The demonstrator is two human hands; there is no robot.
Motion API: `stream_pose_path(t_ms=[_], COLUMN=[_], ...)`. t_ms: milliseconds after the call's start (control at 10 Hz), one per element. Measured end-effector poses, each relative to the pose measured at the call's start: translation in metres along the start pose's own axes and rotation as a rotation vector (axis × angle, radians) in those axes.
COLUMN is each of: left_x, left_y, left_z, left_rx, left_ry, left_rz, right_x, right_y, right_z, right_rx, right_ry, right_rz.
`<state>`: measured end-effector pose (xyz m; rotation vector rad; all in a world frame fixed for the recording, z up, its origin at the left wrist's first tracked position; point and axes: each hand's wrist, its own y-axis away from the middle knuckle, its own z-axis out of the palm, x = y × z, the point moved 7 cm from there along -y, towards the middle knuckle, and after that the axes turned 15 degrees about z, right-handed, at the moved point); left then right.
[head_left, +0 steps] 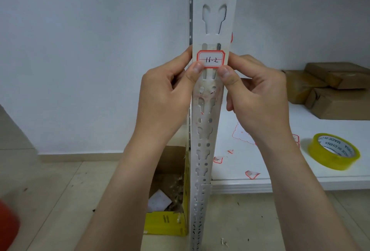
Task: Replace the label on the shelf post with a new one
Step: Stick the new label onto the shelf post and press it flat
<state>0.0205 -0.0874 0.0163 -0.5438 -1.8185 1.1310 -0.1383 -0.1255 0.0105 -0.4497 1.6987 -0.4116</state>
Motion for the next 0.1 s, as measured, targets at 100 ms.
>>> stream_pose_path(t_ms=[100], left_x=[-0.0042], left_y=[0.0065], left_z=[0.0024], left_rx=[-0.07], left_ry=[-0.02], left_rz=[-0.008], right_x=[0.0029], right_y=[0.0078], right_z=[-0.0023], right_rx=[0.001], right_ry=[0.029], right_rz=[0.066])
